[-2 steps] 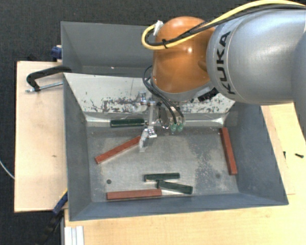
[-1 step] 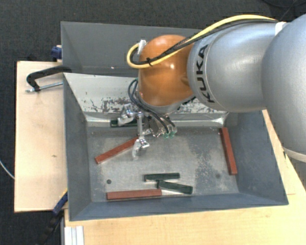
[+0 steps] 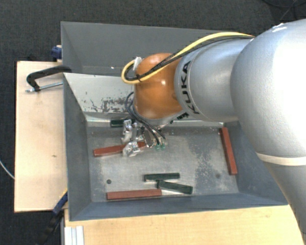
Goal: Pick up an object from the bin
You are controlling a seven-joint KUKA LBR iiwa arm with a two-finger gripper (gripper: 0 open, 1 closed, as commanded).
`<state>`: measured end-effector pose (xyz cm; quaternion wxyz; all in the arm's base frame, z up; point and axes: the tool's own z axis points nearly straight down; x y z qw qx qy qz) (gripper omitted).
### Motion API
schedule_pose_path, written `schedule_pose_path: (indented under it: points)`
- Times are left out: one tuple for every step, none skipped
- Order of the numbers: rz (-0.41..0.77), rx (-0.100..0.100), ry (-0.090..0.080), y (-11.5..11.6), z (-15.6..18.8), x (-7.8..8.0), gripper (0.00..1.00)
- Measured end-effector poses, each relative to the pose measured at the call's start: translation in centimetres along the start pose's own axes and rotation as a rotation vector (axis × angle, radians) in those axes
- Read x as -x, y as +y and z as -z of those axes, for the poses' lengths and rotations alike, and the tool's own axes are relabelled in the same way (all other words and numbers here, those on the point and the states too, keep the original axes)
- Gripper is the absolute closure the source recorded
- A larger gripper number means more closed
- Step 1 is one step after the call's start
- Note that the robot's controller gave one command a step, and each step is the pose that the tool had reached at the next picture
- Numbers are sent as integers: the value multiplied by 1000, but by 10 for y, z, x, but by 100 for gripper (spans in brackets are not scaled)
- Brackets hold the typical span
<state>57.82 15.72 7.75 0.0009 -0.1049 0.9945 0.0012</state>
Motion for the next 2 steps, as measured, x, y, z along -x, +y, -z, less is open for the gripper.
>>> schedule_pose_path:
  points:
    - [0, 0, -1, 0, 0, 0, 100]
    - [0, -1, -5, -12, 136, 13, 100]
